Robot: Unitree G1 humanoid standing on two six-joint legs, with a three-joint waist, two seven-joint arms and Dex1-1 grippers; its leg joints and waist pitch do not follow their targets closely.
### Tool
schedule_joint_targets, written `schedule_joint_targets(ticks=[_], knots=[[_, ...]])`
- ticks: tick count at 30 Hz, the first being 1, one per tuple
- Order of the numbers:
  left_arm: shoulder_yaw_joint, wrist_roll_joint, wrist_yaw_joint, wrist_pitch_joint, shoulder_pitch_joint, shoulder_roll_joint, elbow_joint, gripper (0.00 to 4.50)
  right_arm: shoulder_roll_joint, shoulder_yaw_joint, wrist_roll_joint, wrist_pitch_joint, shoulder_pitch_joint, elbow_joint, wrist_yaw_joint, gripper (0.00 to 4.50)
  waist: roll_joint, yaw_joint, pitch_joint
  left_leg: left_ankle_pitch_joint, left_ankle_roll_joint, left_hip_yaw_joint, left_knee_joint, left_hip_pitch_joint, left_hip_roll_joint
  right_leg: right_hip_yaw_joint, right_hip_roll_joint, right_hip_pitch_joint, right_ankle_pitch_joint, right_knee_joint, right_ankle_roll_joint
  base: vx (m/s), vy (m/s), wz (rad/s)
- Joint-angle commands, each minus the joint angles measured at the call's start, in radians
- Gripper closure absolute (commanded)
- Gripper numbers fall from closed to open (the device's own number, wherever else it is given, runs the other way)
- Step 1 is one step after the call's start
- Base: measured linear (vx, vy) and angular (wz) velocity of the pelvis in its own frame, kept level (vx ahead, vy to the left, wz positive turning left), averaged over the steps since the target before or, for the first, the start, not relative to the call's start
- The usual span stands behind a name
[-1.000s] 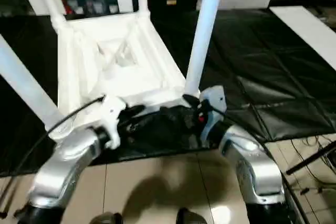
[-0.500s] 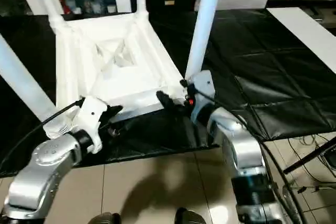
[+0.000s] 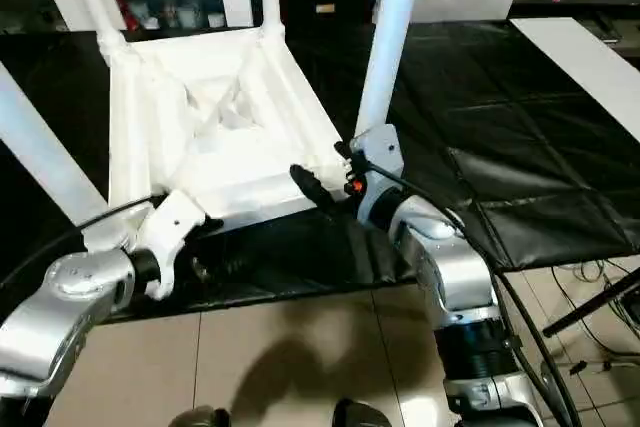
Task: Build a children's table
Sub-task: Rotate table base
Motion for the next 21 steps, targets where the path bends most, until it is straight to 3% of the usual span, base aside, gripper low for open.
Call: schedule_joint_targets(ticks=[1, 6, 7, 8, 13, 14, 16, 21], knots=[[0.015, 0.042, 0.061, 0.003, -0.027, 0.022, 0.031, 0.08, 0.003, 0.01, -0.008, -0.016, -0.007, 0.021, 0.005, 0.0, 0.009, 0.003, -0.076, -0.295, 0.018, -0.001, -0.067, 0.006, 0.004, 0.037, -0.033, 0.064, -0.452, -0.077, -0.103, 0.0, 0.0, 0.0], [0.046, 0.067, 0.133, -0.021, -0.055, 0.007, 0.065, 0.08, 0.02, 0.032, -0.019, -0.03, -0.027, 0.048, 0.012, 0.0, 0.008, -0.004, -0.074, -0.335, 0.018, -0.006, -0.065, 0.007, 0.002, 0.029, -0.033, 0.059, -0.532, -0.09, -0.073, 0.0, 0.0, 0.0], [0.052, 0.066, 0.141, -0.032, -0.058, 0.001, 0.069, 0.08, 0.021, 0.035, -0.022, -0.036, -0.033, 0.058, 0.014, 0.0, -0.005, -0.006, -0.079, -0.332, 0.019, -0.006, -0.063, 0.006, 0.003, 0.027, -0.033, 0.062, -0.537, -0.09, -0.069, 0.0, 0.0, 0.0], [0.066, 0.057, 0.151, -0.045, -0.06, -0.011, 0.068, 0.08, 0.024, 0.037, -0.023, -0.039, -0.041, 0.071, 0.016, 0.0, 0.005, -0.002, -0.079, -0.33, 0.019, -0.008, -0.063, 0.009, 0.004, 0.028, -0.036, 0.058, -0.538, -0.089, -0.074, 0.0, 0.0, 0.0], [0.15, -0.06, 0.16, -0.151, -0.073, -0.1, 0.03, 0.08, 0.033, 0.048, -0.04, -0.072, -0.09, 0.157, 0.018, 0.0, 0.002, -0.002, -0.083, -0.349, 0.017, -0.007, -0.058, 0.008, 0.007, 0.027, -0.038, 0.055, -0.508, -0.086, -0.104, 0.0, 0.0, 0.0], [0.157, -0.082, 0.156, -0.165, -0.073, -0.111, 0.02, 0.08, 0.036, 0.047, -0.044, -0.08, -0.099, 0.174, 0.018, 0.0, -0.004, -0.001, -0.084, -0.346, 0.019, -0.008, -0.06, 0.005, 0.008, 0.028, -0.036, 0.058, -0.49, -0.082, -0.105, 0.0, 0.0, 0.0], [0.167, -0.11, 0.147, -0.177, -0.064, -0.121, -0.009, 0.08, 0.043, 0.042, -0.049, -0.089, -0.129, 0.219, 0.014, 0.0, 0.001, 0.002, -0.087, -0.336, 0.018, -0.006, -0.06, 0.005, 0.01, 0.031, -0.039, 0.058, -0.468, -0.077, -0.115, 0.0, 0.0, 0.0], [0.191, -0.134, 0.146, -0.141, -0.033, -0.121, -0.079, 0.08, 0.049, 0.028, -0.066, -0.107, -0.201, 0.31, -0.024, 0.0, -0.002, 0.004, -0.091, -0.292, 0.017, -0.002, -0.058, 0.003, 0.012, 0.038, -0.037, 0.062, -0.373, -0.059, -0.146, 0.0, 0.0, 0.0]])
